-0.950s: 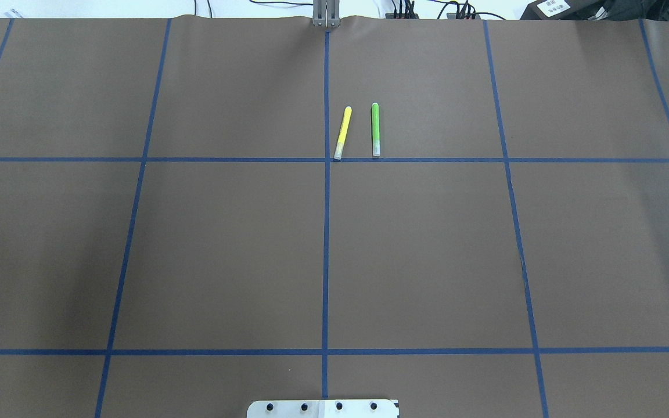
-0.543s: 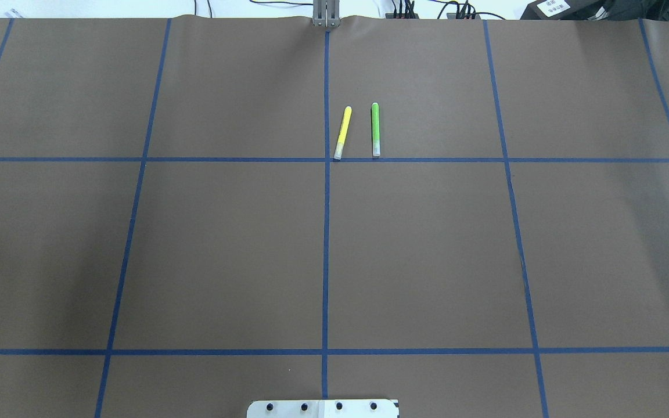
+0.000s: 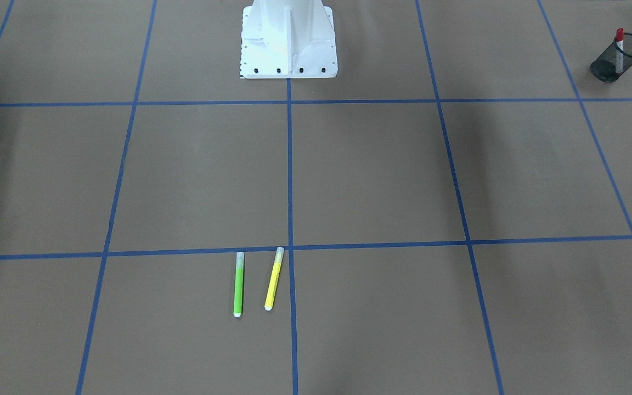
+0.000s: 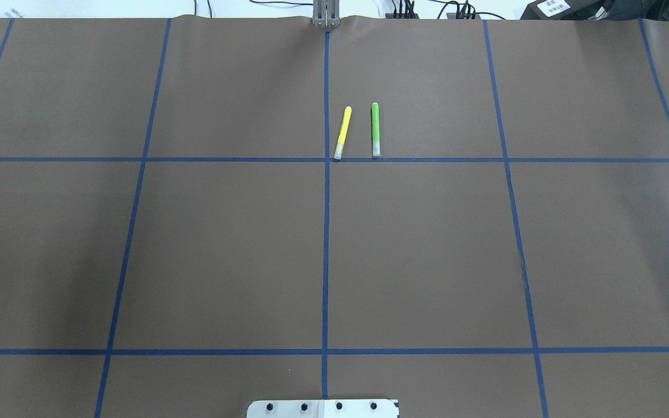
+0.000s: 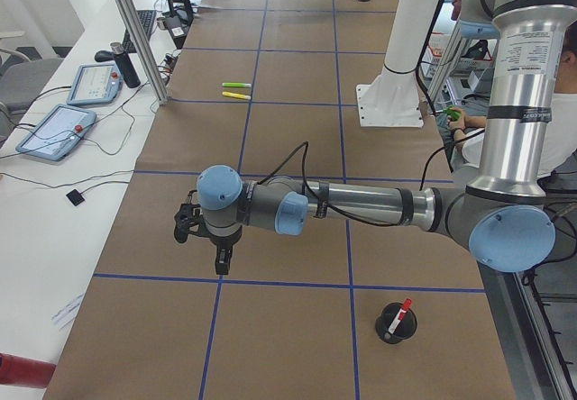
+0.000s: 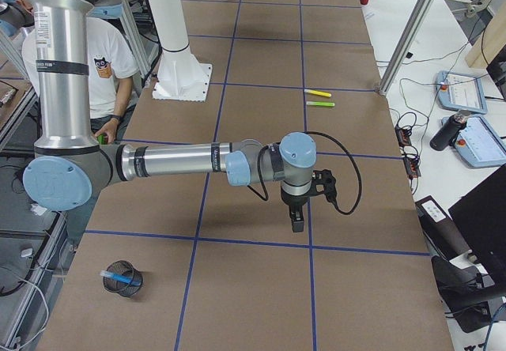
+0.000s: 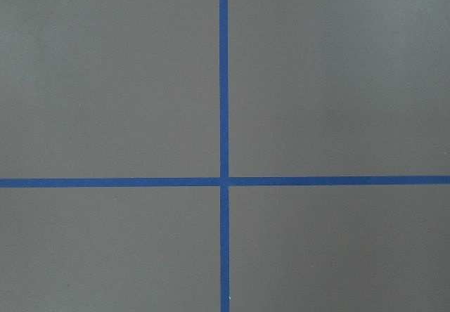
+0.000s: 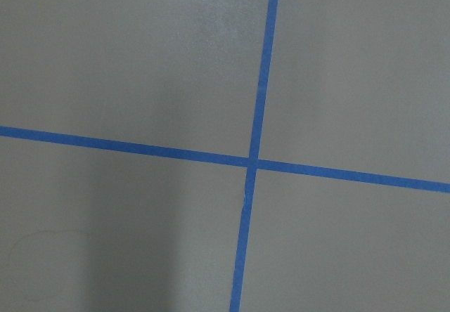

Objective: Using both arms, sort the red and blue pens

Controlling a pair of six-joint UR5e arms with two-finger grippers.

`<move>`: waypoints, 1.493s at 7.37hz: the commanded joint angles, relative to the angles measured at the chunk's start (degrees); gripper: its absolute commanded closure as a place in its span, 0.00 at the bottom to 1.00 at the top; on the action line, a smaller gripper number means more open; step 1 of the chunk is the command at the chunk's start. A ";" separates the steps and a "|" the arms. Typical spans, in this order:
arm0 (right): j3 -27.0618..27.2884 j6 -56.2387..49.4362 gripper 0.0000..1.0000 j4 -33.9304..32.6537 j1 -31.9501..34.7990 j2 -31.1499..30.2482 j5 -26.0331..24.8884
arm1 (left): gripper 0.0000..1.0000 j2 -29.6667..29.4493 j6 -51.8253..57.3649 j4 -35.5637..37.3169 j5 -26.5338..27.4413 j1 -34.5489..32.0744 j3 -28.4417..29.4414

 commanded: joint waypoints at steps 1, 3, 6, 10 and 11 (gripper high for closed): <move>1.89 0.04 0.00 -0.01 0.00 -2.23 0.27 | 0.00 1.31 0.01 -0.19 -0.46 0.10 -0.16; 1.71 0.04 0.00 -0.01 0.00 -2.23 0.53 | 0.00 1.41 -0.08 -0.10 -0.47 0.10 -0.16; -0.22 0.22 0.00 -0.01 -0.27 -1.97 0.79 | 0.00 1.32 -0.08 -0.19 -0.47 0.10 -0.16; -0.31 0.22 0.00 -0.01 -0.79 -1.79 0.71 | 0.00 1.32 -0.08 -1.24 -0.55 0.10 -0.60; -0.31 0.13 0.00 -0.01 -0.80 -1.70 0.71 | 0.00 1.23 -0.08 -2.46 -0.47 0.10 -0.51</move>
